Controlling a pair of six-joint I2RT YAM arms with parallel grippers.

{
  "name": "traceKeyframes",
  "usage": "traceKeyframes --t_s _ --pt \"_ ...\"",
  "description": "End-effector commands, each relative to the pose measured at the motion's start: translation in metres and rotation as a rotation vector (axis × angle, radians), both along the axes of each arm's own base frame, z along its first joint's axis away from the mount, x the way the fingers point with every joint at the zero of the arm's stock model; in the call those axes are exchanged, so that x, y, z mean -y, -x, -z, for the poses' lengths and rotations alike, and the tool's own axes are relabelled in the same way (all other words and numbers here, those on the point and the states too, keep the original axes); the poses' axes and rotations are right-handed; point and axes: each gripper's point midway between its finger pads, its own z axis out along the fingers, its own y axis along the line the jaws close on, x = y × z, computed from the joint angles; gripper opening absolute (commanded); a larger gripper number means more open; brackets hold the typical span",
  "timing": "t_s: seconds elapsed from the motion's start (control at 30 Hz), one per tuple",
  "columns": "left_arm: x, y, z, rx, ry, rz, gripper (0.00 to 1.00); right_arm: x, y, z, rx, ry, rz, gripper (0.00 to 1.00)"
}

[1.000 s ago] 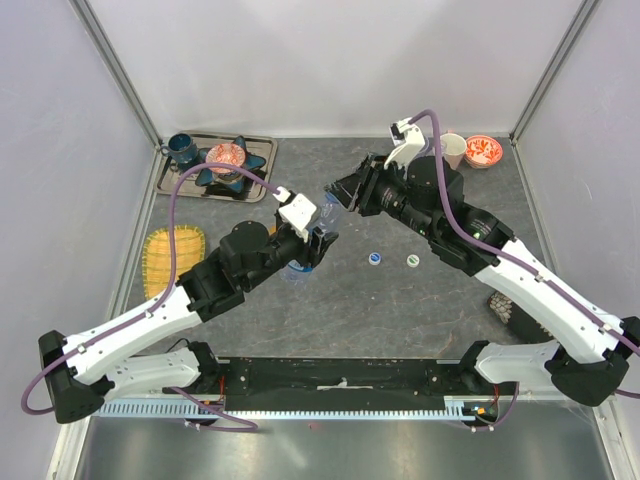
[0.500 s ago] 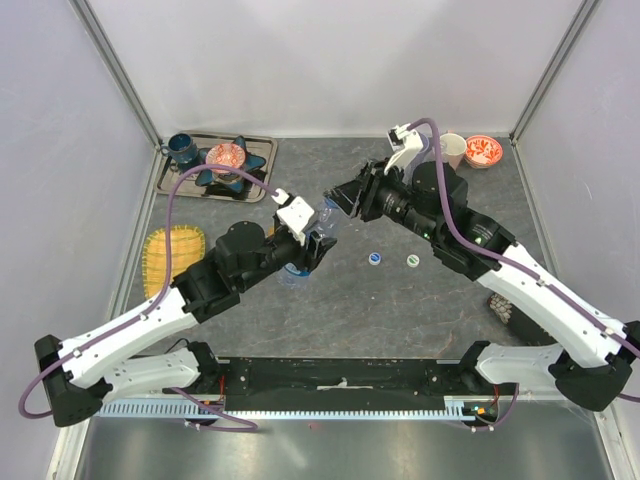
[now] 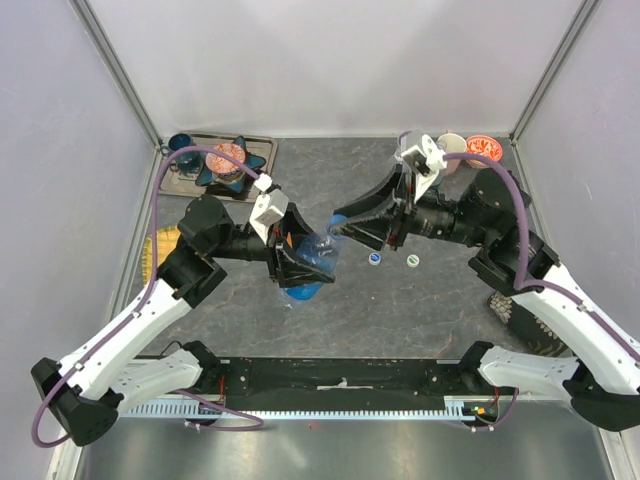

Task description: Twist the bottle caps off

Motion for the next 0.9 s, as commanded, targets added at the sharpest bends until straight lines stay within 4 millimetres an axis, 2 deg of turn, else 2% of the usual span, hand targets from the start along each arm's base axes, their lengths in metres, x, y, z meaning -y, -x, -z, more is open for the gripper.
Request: traceKeyframes --t_s 0.0,0.2,0.4,0.53,0.6,0.63,0.7,0.73,0.8,0.83,0.87 --pt "-0.014 0.056 -0.041 0.016 0.085 0.369 0.38 -0.001 0.065 0.013 0.115 0.036 -0.365 0.00" --pt "-0.014 0.062 -0.038 -0.038 0.069 0.467 0.38 0.004 0.088 0.017 0.188 0.038 -0.526 0.00" --pt "-0.012 0.060 -0.035 -0.045 0.066 0.472 0.40 -0.002 0.084 0.039 0.184 0.079 -0.550 0.00" --pt "-0.011 0.057 -0.031 -0.047 0.054 0.456 0.40 -0.005 0.077 0.038 0.171 0.080 -0.510 0.00" --pt "-0.008 0.052 -0.024 -0.054 0.036 0.427 0.40 -0.004 0.073 0.034 0.159 0.075 -0.470 0.05" --pt "-0.008 0.051 -0.024 -0.051 0.032 0.414 0.40 -0.004 0.068 0.030 0.156 0.070 -0.435 0.21" --pt "-0.005 0.046 -0.017 -0.051 0.017 0.378 0.40 -0.003 0.066 0.023 0.146 0.056 -0.394 0.25" --pt "-0.006 0.045 -0.018 -0.043 0.016 0.369 0.40 -0.001 0.065 0.018 0.136 0.048 -0.375 0.36" --pt "-0.003 0.038 -0.015 -0.022 0.017 0.324 0.41 0.000 0.057 0.012 0.124 0.036 -0.315 0.40" --pt "-0.002 0.036 -0.011 -0.040 0.001 0.310 0.41 0.001 0.057 0.007 0.113 0.028 -0.301 0.48" --pt "-0.002 0.034 -0.009 -0.022 -0.001 0.299 0.41 0.001 0.052 0.004 0.112 0.020 -0.267 0.51"
